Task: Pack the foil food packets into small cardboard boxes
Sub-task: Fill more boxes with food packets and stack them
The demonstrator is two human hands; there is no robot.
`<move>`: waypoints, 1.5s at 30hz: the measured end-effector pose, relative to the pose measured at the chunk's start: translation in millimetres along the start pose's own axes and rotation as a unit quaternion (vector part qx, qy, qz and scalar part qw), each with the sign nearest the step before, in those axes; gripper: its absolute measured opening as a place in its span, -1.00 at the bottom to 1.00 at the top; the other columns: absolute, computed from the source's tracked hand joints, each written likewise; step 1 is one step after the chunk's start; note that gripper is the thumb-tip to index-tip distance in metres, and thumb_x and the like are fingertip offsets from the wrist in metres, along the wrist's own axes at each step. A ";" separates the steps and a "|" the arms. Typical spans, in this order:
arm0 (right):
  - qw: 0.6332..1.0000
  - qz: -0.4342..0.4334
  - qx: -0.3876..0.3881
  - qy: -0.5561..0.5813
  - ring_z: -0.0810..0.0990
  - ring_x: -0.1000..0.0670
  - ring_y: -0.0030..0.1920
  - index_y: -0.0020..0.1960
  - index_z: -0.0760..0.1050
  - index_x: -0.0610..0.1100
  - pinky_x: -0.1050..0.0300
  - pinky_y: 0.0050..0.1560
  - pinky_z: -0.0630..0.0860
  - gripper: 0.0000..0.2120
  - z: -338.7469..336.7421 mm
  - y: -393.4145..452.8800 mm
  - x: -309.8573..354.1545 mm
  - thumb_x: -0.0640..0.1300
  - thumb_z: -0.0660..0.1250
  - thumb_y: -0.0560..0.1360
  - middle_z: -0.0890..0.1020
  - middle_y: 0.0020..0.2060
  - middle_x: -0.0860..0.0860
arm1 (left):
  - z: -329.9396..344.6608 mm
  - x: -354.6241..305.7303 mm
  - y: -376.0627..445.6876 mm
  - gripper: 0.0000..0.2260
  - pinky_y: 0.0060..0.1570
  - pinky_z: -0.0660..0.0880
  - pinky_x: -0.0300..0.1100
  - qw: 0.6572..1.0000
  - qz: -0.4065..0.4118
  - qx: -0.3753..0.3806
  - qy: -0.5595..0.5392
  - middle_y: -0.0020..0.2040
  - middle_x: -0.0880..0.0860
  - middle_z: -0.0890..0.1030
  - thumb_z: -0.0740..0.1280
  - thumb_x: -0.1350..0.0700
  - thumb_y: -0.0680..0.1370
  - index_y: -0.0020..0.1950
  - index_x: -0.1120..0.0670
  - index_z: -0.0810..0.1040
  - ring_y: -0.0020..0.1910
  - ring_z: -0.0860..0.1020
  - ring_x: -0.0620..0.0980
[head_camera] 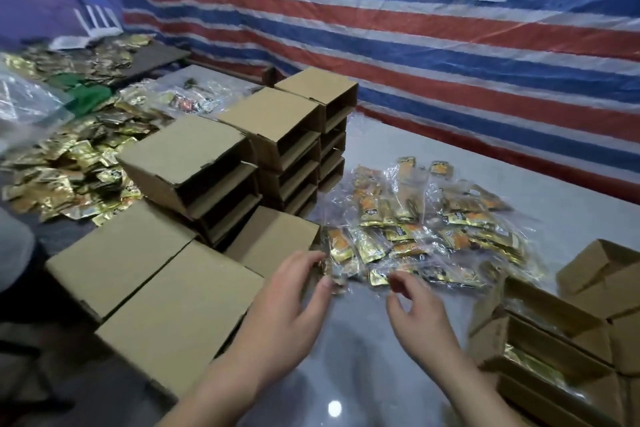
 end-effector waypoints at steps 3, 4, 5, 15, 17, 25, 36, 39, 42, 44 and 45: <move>0.986 -0.127 0.099 -0.035 0.50 0.13 0.18 0.33 0.50 -0.05 0.37 0.18 0.34 -0.67 35.9 20.8 51.7 -0.14 0.30 0.57 0.53 0.13 0.15 | -37.5 31.3 -16.2 -0.62 0.23 0.14 -0.54 0.993 -0.031 -0.037 0.106 0.25 -0.23 0.42 0.25 -0.09 0.59 0.38 -0.03 0.43 0.22 0.36 -0.31; 0.977 -0.165 0.125 -0.053 0.49 0.09 0.23 0.37 0.47 -0.06 0.34 0.23 0.34 -0.63 49.0 25.6 67.6 -0.12 0.30 0.57 0.53 0.20 0.10 | -46.4 43.7 -22.1 -0.59 0.30 0.13 -0.46 0.988 -0.050 -0.043 0.136 0.31 -0.14 0.43 0.26 -0.10 0.58 0.40 0.01 0.42 0.30 0.36 -0.22; 0.966 -0.196 0.151 -0.071 0.46 0.05 0.28 0.42 0.42 -0.07 0.27 0.29 0.34 -0.58 62.6 29.7 82.4 -0.11 0.30 0.56 0.50 0.26 0.05 | -52.7 56.1 -28.0 -0.54 0.35 0.16 -0.36 0.983 -0.074 -0.043 0.162 0.37 -0.05 0.43 0.27 -0.11 0.57 0.42 0.05 0.41 0.36 0.35 -0.12; 0.897 -0.250 0.308 -0.196 0.38 -0.19 0.38 0.56 0.14 -0.04 -0.03 0.41 0.35 -0.29 144.0 33.9 124.4 -0.32 0.23 0.45 0.37 0.41 -0.10 | -51.0 109.6 -59.8 -0.24 0.44 0.18 0.11 0.912 -0.185 0.097 0.354 0.56 0.17 0.17 0.17 -0.29 0.42 0.55 0.03 0.22 0.54 0.18 0.18; 0.899 -0.246 0.301 -0.200 0.45 -0.25 0.31 0.55 0.13 0.00 -0.11 0.29 0.44 -0.33 147.2 35.3 122.1 -0.29 0.22 0.49 0.41 0.36 -0.12 | -49.1 104.6 -58.2 -0.31 0.47 0.12 0.10 0.907 -0.182 0.099 0.366 0.58 0.16 0.09 0.15 -0.15 0.48 0.58 0.03 0.14 0.56 0.11 0.16; 0.914 -0.329 0.155 -0.179 0.57 -0.22 -0.05 0.39 0.43 -0.13 0.01 -0.20 0.50 -0.53 103.9 17.4 131.2 -0.16 0.07 0.50 0.57 0.01 -0.13 | -76.8 63.7 -62.9 -0.53 -0.34 0.63 -0.06 0.943 -0.014 0.038 0.329 -0.01 0.17 0.70 0.11 0.04 0.36 0.02 0.23 0.70 -0.15 0.71 0.11; 0.954 -0.112 0.099 -0.258 0.52 -0.08 0.11 0.28 0.32 0.06 -0.03 0.00 0.47 -0.71 -51.6 -26.2 43.2 -0.10 0.09 0.57 0.52 0.13 0.06 | -25.6 -9.4 -24.9 -0.83 0.02 0.44 -0.43 0.990 0.060 0.040 0.120 -0.03 -0.31 0.64 0.49 0.06 0.43 -0.01 -0.16 0.69 -0.03 0.57 -0.32; 0.945 -0.011 0.095 -0.312 0.56 -0.11 0.10 0.05 0.32 0.02 -0.01 -0.03 0.44 -0.89 -73.8 -39.2 8.3 0.01 0.08 0.58 0.59 0.06 0.02 | 24.6 -5.0 -0.6 -0.89 0.00 0.43 -0.44 0.991 0.009 0.129 0.037 -0.14 -0.36 0.61 0.46 0.04 0.49 -0.02 -0.16 0.67 -0.05 0.54 -0.40; 0.937 0.072 0.099 -0.326 0.60 -0.16 0.05 -0.06 0.26 0.00 -0.01 -0.10 0.45 -0.87 -74.3 -51.5 -28.8 0.06 0.07 0.56 0.63 0.00 -0.04 | 73.2 4.2 19.3 -0.95 -0.02 0.46 -0.40 0.978 -0.018 0.205 -0.012 -0.17 -0.27 0.64 0.42 0.04 0.52 -0.06 -0.11 0.66 -0.08 0.53 -0.41; 0.939 0.118 0.097 -0.308 0.62 -0.16 0.01 -0.08 0.25 0.01 0.01 -0.16 0.41 -0.87 -65.2 -58.6 -52.0 0.05 0.07 0.55 0.63 -0.04 -0.05 | 101.3 14.3 26.1 -0.96 -0.01 0.47 -0.38 0.967 -0.024 0.254 -0.018 -0.13 -0.20 0.65 0.40 0.02 0.54 -0.07 -0.11 0.64 -0.08 0.54 -0.35; 0.941 0.140 0.098 -0.294 0.62 -0.16 -0.01 -0.09 0.25 0.01 0.02 -0.18 0.40 -0.88 -59.1 -61.9 -62.4 0.05 0.07 0.55 0.62 -0.07 -0.04 | 113.5 20.0 27.7 -0.95 -0.02 0.46 -0.38 0.962 -0.022 0.272 -0.019 -0.12 -0.19 0.65 0.38 0.02 0.55 -0.09 -0.13 0.62 -0.08 0.54 -0.34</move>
Point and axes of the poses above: each hand's wrist, its own y-axis towards the middle knuckle, its own z-axis out of the palm, x = y × z, the point moved 2 cm from there along y, towards the middle knuckle
